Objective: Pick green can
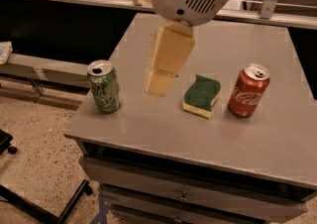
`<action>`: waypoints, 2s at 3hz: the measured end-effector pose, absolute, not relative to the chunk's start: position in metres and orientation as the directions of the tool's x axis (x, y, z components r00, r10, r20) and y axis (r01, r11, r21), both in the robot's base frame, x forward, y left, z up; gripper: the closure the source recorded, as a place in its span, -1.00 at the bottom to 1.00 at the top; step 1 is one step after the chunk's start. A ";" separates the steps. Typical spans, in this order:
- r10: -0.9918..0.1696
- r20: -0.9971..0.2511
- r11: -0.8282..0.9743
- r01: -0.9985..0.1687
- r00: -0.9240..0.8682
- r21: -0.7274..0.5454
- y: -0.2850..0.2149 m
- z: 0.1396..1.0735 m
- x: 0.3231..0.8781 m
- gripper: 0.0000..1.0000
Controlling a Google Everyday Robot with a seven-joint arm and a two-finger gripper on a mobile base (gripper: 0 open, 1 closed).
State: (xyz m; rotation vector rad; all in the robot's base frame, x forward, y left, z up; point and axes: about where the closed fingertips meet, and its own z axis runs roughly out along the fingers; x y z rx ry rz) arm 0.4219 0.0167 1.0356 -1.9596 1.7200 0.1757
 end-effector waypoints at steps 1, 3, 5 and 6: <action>-0.866 -0.452 -0.087 -0.954 0.214 -0.286 0.037 1.026 0.436 -1.00; -0.847 -0.472 -0.125 -0.954 0.246 -0.274 0.076 1.004 0.475 -1.00; -0.836 -0.489 -0.144 -0.959 0.250 -0.245 0.100 0.969 0.501 -1.00; -0.816 -0.518 -0.167 -0.963 0.254 -0.210 0.108 0.947 0.504 -1.00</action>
Offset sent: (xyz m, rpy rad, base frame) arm 0.0638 0.0639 -0.0413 0.0597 0.0565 0.1077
